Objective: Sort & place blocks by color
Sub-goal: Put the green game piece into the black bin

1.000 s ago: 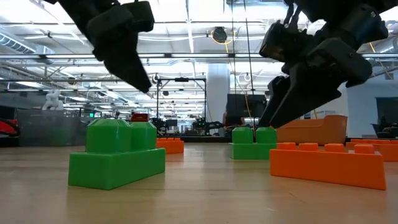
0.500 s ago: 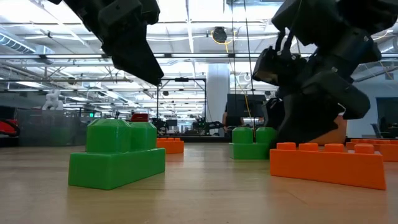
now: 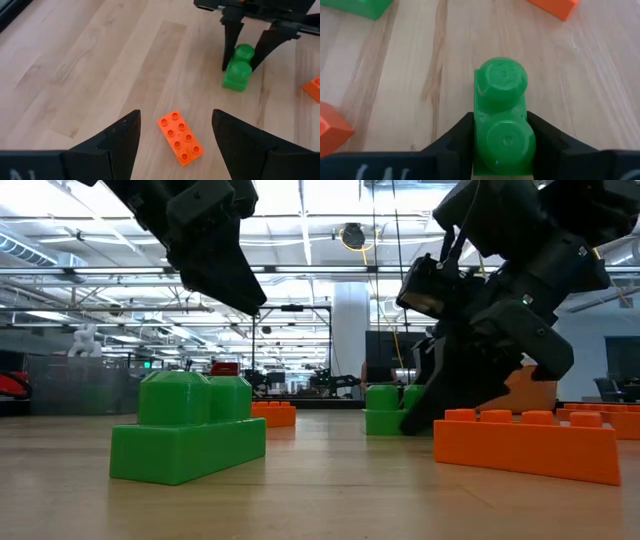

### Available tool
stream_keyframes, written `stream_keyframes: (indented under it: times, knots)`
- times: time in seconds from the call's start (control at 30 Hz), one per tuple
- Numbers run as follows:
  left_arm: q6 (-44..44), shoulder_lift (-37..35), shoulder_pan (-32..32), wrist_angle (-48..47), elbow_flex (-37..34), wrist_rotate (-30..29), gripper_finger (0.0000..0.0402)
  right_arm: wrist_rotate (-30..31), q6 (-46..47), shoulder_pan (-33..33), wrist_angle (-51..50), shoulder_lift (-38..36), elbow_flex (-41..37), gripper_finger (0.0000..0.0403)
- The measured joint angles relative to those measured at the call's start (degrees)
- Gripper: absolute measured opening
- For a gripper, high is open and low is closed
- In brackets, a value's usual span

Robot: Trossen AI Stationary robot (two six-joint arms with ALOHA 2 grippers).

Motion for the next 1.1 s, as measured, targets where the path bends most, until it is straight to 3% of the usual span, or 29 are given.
stream_keyframes:
  times: [0.23, 0.8, 0.9, 1.1]
  knots:
    - [2.76, 0.00, -0.43, 2.62, 0.00, -0.01, 0.0243, 0.00, -3.51, -1.84, 5.77, 0.28, -0.15, 0.0119]
    - [43.36, 0.00, -3.73, 6.20, 0.02, -4.35, 0.0243, -2.87, -10.48, -6.28, 7.57, -8.11, -0.02, 0.0119]
    - [43.90, 0.00, -3.41, 6.70, 0.02, -5.29, 0.0243, -2.78, -11.28, -6.24, 8.05, -8.07, -0.02, 0.0119]
    - [29.65, 0.00, -1.60, 8.36, 0.02, -2.10, 0.0244, 1.73, -12.69, -6.24, 9.16, -7.85, -0.06, 0.0119]
